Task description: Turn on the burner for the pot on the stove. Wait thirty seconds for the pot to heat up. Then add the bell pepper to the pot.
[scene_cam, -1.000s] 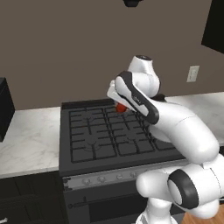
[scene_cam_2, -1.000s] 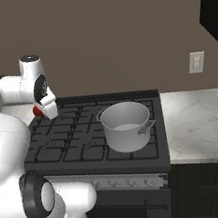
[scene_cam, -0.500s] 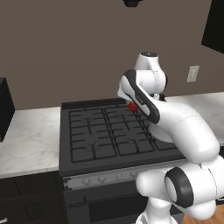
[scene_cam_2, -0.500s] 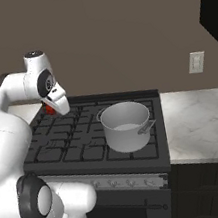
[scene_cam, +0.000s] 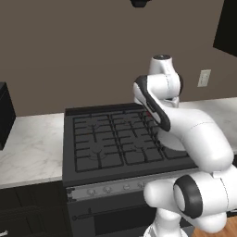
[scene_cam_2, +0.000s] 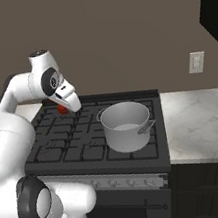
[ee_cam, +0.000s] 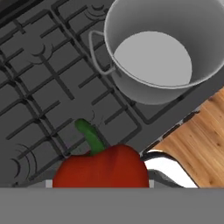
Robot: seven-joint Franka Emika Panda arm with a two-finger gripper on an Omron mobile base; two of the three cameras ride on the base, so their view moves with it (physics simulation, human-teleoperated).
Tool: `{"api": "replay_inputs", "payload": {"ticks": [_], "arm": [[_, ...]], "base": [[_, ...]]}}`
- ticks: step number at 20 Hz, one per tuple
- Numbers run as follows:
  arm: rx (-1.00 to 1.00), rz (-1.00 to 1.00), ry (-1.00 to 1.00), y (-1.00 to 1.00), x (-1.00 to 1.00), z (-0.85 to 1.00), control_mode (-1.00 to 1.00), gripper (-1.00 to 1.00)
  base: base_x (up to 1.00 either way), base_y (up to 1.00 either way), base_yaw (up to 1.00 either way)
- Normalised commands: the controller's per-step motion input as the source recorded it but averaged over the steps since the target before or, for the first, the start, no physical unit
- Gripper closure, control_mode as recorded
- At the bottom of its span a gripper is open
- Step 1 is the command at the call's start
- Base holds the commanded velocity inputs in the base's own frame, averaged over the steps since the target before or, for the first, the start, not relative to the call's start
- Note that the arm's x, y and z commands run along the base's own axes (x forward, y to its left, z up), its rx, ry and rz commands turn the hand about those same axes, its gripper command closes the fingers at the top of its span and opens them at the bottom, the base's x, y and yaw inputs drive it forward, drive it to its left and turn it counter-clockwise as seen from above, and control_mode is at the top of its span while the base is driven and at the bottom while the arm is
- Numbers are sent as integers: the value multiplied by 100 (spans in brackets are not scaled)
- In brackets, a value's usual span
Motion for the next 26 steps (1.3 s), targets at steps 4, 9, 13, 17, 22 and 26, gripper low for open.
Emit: {"api": "replay_inputs", "payload": {"ticks": [4, 9, 13, 17, 22, 26], "arm": [[-8, 0, 0, -46, 0, 0, -100, 100], [-1, 0, 0, -49, 0, 0, -100, 100], [0, 1, 0, -43, 0, 0, -100, 100], [12, 2, 0, -36, 2, 0, -100, 100], [5, 1, 0, -33, 7, 0, -100, 100], [0, 0, 0, -35, 16, 0, -100, 100]], "base": [[0, 0, 0], [0, 0, 0], [0, 0, 0], [0, 0, 0], [0, 0, 0], [0, 0, 0]]}}
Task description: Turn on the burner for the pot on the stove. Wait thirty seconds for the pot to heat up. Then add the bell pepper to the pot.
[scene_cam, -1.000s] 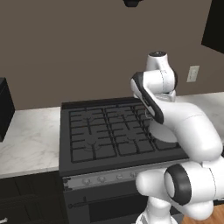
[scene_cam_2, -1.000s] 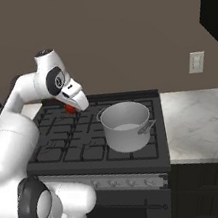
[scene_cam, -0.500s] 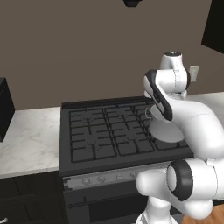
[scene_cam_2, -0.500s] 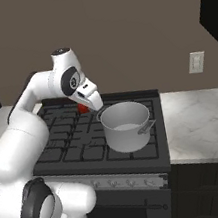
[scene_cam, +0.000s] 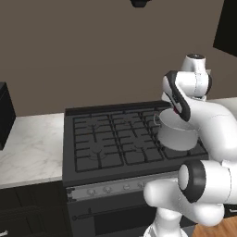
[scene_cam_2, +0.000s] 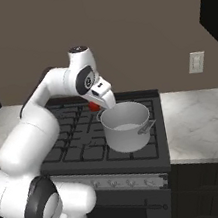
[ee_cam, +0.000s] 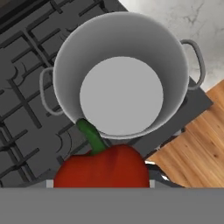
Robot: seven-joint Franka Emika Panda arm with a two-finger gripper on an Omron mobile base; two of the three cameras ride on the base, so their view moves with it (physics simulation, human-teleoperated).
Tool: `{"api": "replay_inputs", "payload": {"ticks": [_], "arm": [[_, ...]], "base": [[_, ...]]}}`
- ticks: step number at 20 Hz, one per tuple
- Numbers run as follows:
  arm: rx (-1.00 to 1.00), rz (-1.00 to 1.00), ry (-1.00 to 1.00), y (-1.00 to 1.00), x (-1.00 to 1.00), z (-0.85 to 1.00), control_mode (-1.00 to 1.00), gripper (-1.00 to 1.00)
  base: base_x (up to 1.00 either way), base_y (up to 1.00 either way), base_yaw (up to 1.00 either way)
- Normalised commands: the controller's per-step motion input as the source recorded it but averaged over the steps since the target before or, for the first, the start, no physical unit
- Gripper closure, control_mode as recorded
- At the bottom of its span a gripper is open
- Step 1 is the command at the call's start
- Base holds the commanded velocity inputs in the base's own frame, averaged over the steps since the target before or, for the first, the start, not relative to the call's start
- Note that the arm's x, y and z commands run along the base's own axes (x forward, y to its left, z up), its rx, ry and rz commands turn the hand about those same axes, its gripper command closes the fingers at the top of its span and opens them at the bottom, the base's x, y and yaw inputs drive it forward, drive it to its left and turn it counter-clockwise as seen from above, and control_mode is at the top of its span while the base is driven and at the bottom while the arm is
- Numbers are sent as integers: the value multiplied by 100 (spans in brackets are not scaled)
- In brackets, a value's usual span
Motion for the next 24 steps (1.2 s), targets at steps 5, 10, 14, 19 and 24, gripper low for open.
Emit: {"api": "replay_inputs", "payload": {"ticks": [5, 10, 14, 19, 24], "arm": [[0, 0, 0, -26, 19, 0, -100, 100], [0, 0, 0, -25, 25, 0, -100, 100], [0, 0, 0, -20, 23, 0, -100, 100], [0, 0, 0, -12, 13, 0, -100, 100], [0, 0, 0, -8, 7, 0, -100, 100]], "base": [[0, 0, 0], [0, 0, 0], [0, 0, 0], [0, 0, 0], [0, 0, 0]]}}
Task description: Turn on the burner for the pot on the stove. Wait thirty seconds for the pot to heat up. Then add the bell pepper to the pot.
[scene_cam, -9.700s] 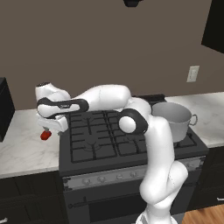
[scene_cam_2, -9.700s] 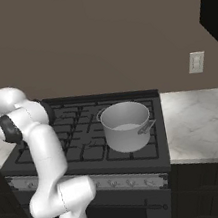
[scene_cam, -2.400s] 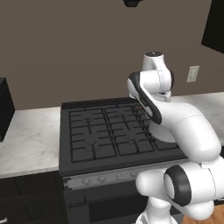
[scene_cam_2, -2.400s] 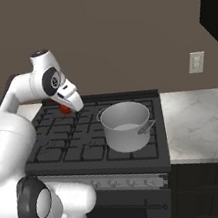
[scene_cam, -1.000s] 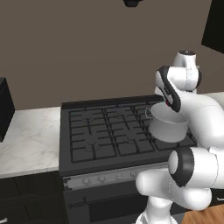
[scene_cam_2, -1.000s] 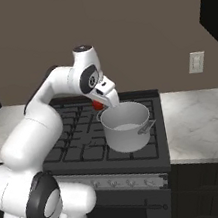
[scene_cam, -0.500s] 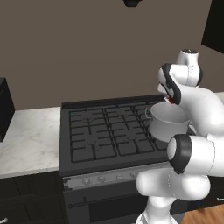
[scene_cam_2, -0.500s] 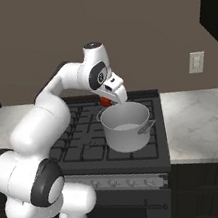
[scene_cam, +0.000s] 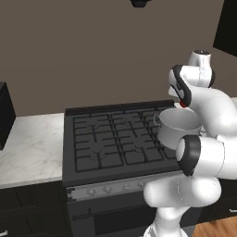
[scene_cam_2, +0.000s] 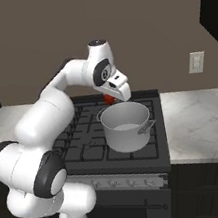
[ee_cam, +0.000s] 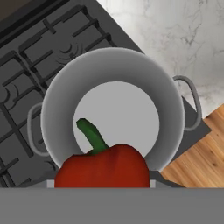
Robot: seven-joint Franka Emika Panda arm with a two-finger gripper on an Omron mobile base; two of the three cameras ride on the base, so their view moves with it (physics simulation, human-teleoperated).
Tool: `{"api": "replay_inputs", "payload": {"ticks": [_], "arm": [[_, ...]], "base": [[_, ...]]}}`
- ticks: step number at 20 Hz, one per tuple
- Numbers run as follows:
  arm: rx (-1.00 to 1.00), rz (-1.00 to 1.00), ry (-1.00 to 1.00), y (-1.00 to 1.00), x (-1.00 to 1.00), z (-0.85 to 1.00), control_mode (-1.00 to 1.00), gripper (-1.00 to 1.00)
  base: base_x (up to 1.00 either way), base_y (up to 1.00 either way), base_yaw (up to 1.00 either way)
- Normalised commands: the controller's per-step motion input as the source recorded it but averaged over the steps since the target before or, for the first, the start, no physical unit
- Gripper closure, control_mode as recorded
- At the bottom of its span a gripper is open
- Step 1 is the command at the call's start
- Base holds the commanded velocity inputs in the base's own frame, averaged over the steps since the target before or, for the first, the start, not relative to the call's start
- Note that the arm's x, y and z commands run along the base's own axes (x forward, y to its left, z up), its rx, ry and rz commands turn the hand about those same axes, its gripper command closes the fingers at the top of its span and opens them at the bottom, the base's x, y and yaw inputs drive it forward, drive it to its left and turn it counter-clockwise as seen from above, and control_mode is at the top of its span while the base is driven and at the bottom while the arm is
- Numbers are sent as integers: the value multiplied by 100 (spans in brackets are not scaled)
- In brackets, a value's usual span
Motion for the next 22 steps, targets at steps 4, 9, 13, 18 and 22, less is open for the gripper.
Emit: {"api": "replay_inputs", "payload": {"ticks": [4, 9, 13, 18, 22], "arm": [[0, 0, 0, -1, 0, 0, -100, 100], [0, 0, 0, 0, 0, 0, -100, 100], [0, 0, 0, 0, 0, 0, -100, 100], [0, 0, 0, 0, 0, 0, -100, 100], [0, 0, 0, 0, 0, 0, -100, 100]], "base": [[0, 0, 0], [0, 0, 0], [0, 0, 0], [0, 0, 0], [0, 0, 0]]}}
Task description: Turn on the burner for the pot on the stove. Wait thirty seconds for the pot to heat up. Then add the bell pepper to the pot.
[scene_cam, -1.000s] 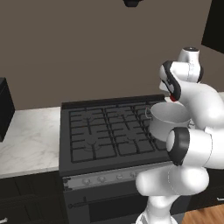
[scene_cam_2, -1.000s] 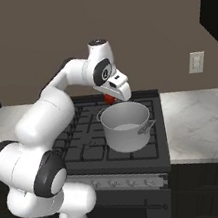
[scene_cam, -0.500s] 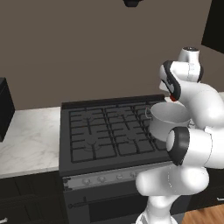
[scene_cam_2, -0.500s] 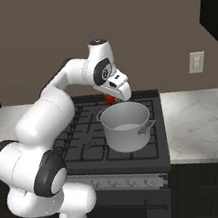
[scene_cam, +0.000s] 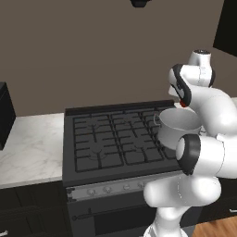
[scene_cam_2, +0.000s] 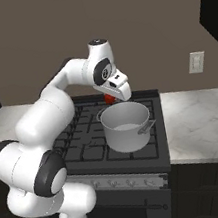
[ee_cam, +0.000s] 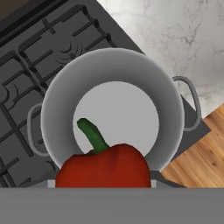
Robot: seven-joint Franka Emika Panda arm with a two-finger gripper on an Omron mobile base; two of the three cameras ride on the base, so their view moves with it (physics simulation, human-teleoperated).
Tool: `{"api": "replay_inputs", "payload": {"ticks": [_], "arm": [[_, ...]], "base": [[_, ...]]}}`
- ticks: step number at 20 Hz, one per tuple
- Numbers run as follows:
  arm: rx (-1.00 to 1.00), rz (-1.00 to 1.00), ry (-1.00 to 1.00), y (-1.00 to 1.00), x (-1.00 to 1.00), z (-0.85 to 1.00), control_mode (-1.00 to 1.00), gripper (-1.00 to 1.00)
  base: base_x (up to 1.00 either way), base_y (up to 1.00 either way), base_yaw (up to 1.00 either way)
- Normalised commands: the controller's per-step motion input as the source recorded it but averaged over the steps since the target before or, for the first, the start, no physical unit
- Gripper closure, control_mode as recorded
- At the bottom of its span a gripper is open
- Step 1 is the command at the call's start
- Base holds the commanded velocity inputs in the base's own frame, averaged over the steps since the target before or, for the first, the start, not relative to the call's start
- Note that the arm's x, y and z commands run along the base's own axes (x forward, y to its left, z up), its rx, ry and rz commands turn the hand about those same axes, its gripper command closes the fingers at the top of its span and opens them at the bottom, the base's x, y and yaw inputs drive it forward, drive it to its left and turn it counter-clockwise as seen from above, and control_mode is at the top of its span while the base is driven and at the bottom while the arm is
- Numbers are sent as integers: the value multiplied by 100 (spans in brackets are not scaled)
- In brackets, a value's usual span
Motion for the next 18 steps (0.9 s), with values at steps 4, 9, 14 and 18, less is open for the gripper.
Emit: {"api": "replay_inputs", "payload": {"ticks": [4, 9, 14, 18], "arm": [[0, 0, 0, 0, 0, 0, -100, 100], [0, 0, 0, 0, 0, 0, -100, 100], [0, 0, 0, 0, 0, 0, -100, 100], [0, 0, 0, 0, 0, 0, -100, 100]], "base": [[0, 0, 0], [0, 0, 0], [0, 0, 0], [0, 0, 0]]}}
